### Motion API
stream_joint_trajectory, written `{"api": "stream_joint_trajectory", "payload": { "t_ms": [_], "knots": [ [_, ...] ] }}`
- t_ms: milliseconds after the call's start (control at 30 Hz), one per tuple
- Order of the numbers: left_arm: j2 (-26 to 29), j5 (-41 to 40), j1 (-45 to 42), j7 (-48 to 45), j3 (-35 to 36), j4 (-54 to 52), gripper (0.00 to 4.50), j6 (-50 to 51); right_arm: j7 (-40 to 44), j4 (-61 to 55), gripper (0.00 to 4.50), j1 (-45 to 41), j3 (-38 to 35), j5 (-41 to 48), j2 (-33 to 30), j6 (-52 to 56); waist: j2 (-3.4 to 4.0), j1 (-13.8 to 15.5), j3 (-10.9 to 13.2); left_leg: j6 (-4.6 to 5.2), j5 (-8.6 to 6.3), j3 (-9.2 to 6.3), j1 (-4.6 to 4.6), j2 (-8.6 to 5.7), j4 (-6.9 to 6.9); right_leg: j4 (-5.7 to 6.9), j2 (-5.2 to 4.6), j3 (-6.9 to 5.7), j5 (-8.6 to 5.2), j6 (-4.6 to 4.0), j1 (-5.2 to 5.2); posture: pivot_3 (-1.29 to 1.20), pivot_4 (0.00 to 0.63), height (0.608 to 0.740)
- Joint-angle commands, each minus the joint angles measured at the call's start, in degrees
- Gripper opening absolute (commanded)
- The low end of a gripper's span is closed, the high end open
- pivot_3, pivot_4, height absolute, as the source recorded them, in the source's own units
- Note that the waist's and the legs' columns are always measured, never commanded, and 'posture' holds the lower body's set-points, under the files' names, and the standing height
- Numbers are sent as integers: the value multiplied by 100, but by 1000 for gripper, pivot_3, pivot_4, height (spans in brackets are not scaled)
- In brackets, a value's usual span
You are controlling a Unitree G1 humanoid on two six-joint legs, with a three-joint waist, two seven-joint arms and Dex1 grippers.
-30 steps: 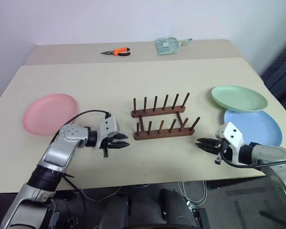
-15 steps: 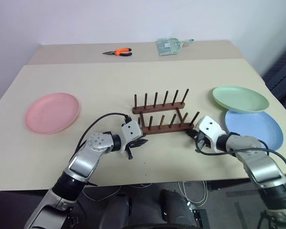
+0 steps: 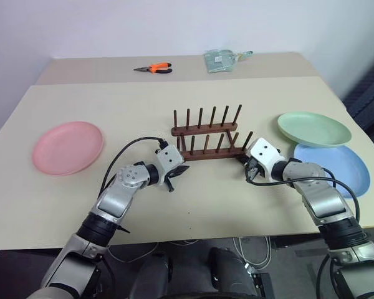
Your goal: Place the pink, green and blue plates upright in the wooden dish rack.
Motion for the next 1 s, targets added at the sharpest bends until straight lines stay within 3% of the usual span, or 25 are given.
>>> {"api": "stream_joint_trajectory", "payload": {
  "t_ms": [33, 67, 133, 233, 333, 367, 633, 867, 1000],
  "knots": [
    [252, -11, 227, -126, 153, -410, 920, 128, 513, -670, 1396, 97, -368, 545, -200, 129, 0, -24, 0, 0, 0, 0, -1, 0, -2, 1, 0, 0, 0, 0, -2, 0, 150, 740],
    [322, -160, 347, -216, 256, -635, 920, 224, 721, -947, 1879, 131, -491, 786, -297, 283, 1, -46, 0, 0, 0, 0, -1, 0, -5, 1, 0, 0, 0, 1, -3, 0, 150, 740],
    [410, -499, 578, -170, 708, -1059, 1451, 558, 1065, -1507, 2881, 133, -762, 1337, -499, 725, 5, -101, 4, 0, 0, -1, -6, 1, -8, -2, 0, 1, -1, 2, -6, 0, 150, 740],
    [295, -1072, 737, 415, 1934, -1490, 2665, 970, 1290, -2056, 4332, 69, -914, 1728, -713, 1019, 1, -108, 6, 1, -1, -5, -6, 3, -9, -1, 0, -1, -2, 4, -8, 0, 150, 740],
    [122, -1242, 502, 1540, 3165, -1498, 4225, 1431, 1368, -2247, 4500, 60, -782, 1746, -758, 973, -5, -91, 3, 1, -1, -18, -2, 7, -6, 1, 2, -14, -14, 22, -2, 0, 150, 740],
    [85, -1327, 431, 1771, 3442, -1511, 4447, 1603, 1385, -2258, 4500, 60, -743, 1744, -748, 955, -4, -91, 3, 1, -1, -18, -2, 6, -6, 1, 2, -15, -14, 23, -1, 0, 150, 740],
    [-255, -706, -631, 5317, 5951, -1024, 4447, 3419, 1397, -1606, 4500, -351, -223, 1368, -514, 508, -14, -94, 3, -3, 0, -16, -4, -2, -5, -3, -1, -13, -6, 17, -1, 0, 150, 740],
    [-1169, -1454, -1166, 6031, 7322, -1140, 4447, 4505, 1454, -1205, 4500, -515, -122, 1143, -471, 151, -49, -7, 3, -15, 6, -20, -9, -3, -3, -1, -1, -16, 2, 10, -2, 0, 150, 740],
    [-1409, -1662, -1269, 6255, 7661, -1096, 3223, 4386, 1356, -1172, 4500, -459, -189, 1026, -438, 23, -60, 8, 4, -20, 7, -18, -6, -3, -3, 0, -1, -15, 3, 11, -2, 0, 150, 740]
  ]
}}
